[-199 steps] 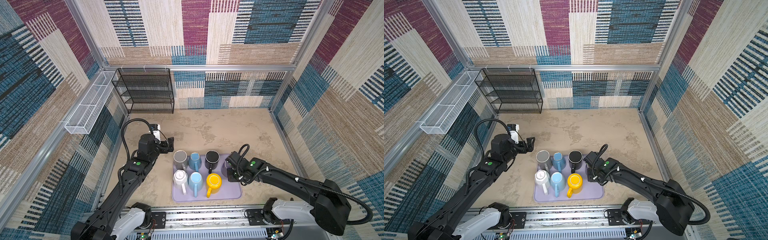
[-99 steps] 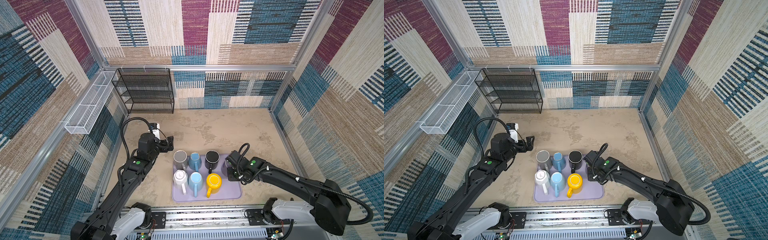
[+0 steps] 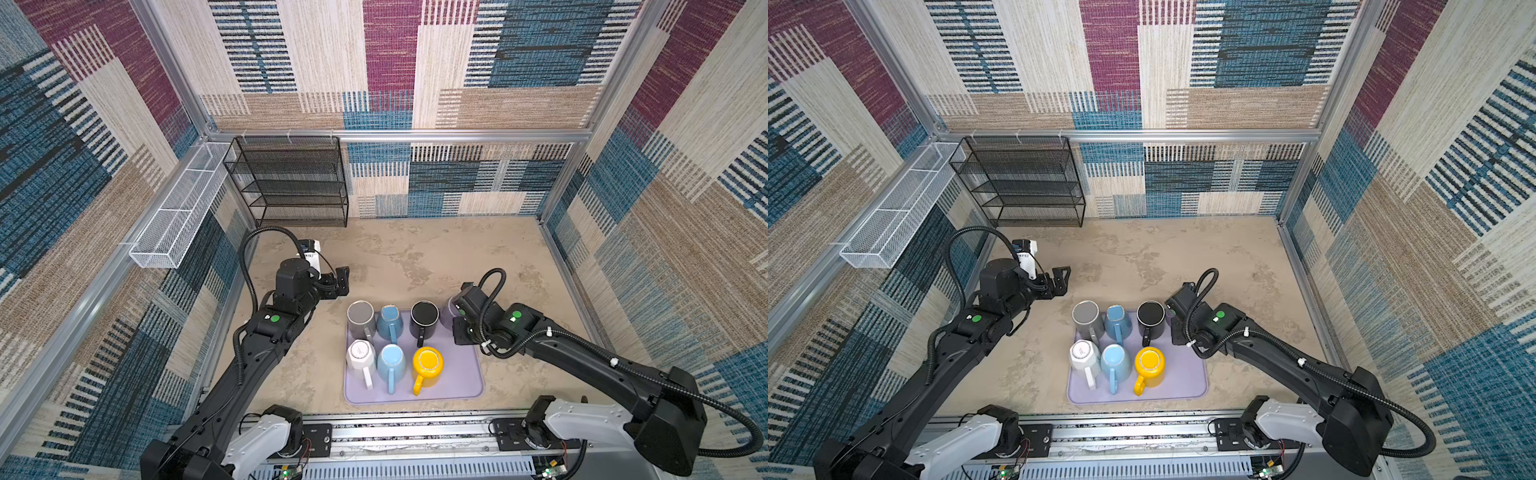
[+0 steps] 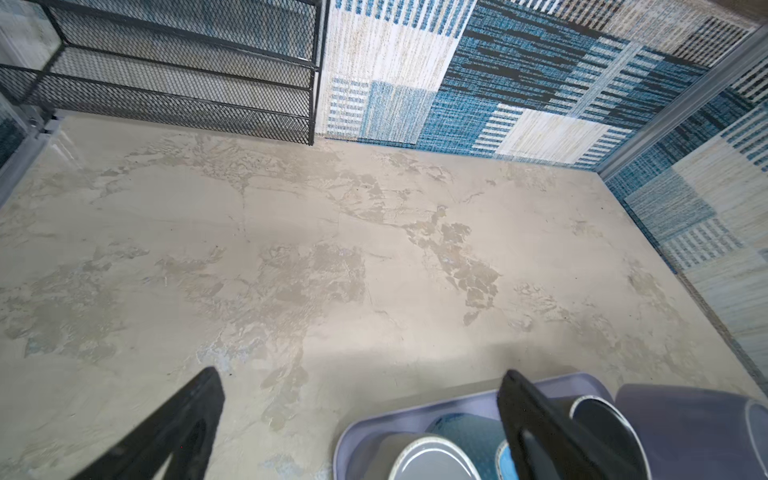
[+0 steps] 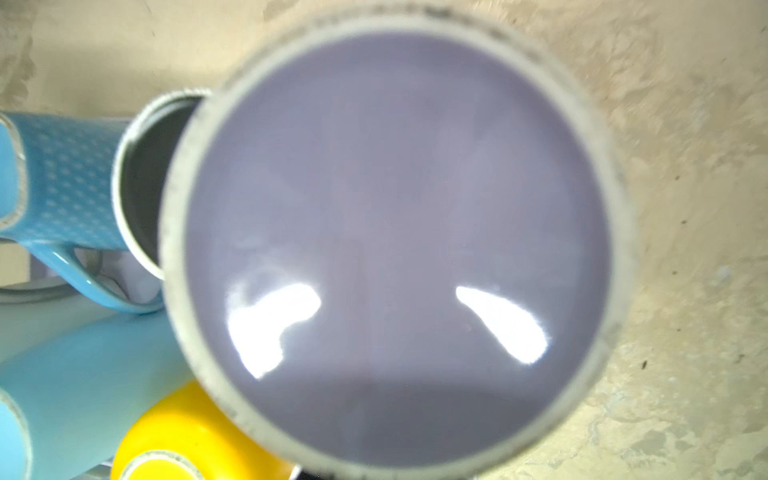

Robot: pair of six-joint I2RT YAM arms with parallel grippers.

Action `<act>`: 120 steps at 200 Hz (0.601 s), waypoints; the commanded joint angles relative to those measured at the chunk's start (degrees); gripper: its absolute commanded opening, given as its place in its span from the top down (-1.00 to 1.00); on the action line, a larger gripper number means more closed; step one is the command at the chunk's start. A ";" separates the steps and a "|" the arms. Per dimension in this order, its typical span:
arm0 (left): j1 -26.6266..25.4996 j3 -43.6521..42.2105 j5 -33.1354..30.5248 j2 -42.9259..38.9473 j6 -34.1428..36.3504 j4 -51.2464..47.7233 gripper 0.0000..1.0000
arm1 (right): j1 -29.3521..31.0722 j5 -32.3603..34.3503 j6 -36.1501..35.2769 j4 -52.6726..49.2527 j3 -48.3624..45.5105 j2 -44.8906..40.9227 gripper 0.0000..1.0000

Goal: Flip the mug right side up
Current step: 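Lift the lavender mug off the tray and carry it toward the left gripper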

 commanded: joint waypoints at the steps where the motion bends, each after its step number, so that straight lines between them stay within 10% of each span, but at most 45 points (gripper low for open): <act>1: -0.12 1.08 4.54 1.36 -2.34 -1.18 -0.99 | -1.52 5.08 -2.63 5.12 2.57 -0.49 1.00; 57: -0.13 1.33 7.35 2.15 -4.12 -0.60 -0.98 | -7.94 1.23 -8.83 20.85 5.01 0.46 1.00; 120: -0.25 1.35 20.34 2.70 -5.05 2.06 -0.94 | -11.75 -20.00 -12.53 43.89 3.14 2.96 1.00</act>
